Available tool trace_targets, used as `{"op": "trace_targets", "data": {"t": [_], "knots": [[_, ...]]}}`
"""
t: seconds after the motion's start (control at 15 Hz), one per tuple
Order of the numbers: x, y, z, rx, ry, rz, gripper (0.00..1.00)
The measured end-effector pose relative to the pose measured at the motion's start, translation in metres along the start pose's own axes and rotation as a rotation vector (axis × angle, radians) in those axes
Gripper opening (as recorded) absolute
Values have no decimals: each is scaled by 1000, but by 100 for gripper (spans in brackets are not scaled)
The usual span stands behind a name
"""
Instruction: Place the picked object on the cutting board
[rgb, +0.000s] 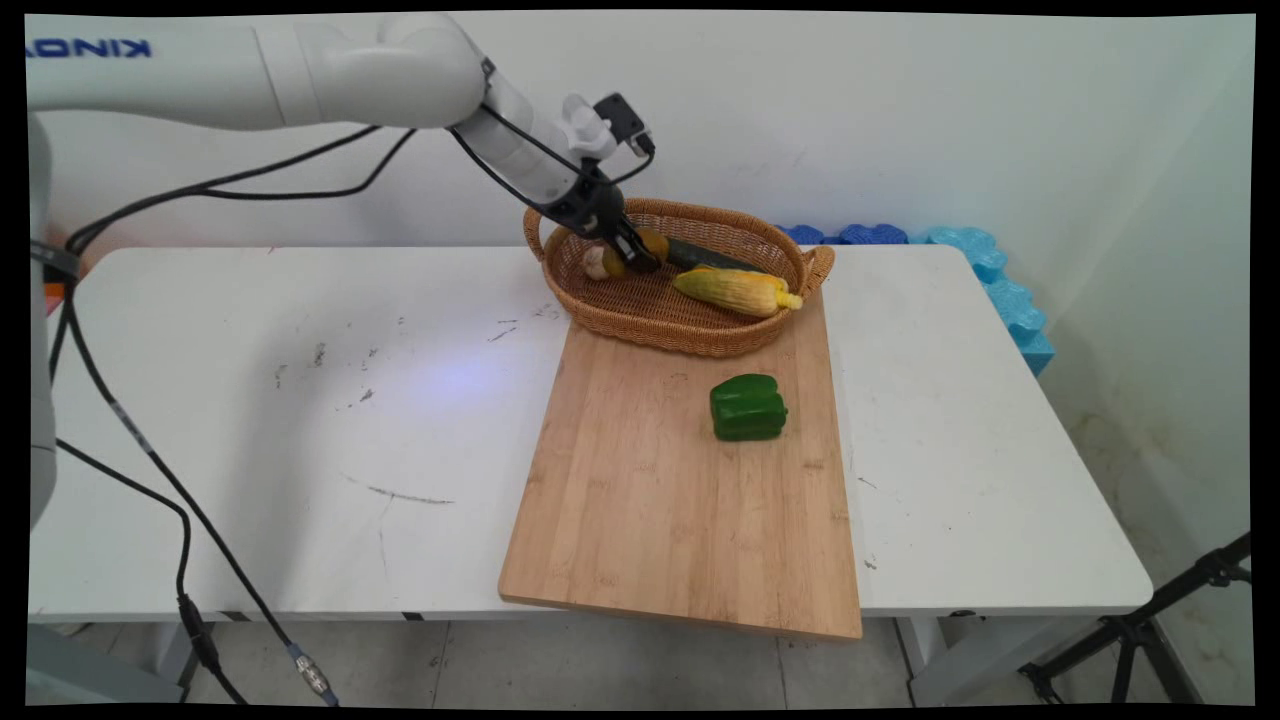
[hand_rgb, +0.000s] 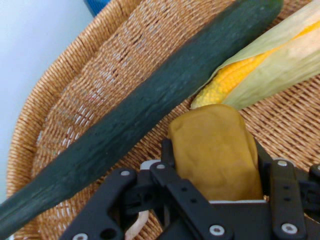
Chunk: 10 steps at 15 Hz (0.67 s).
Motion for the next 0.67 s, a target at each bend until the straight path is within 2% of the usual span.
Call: {"op": "trace_targets", "data": {"t": [0.4, 0.67], "knots": [[2, 12, -45, -16, 20, 45, 0], [-3, 28, -73, -46, 26, 96, 0]]}}
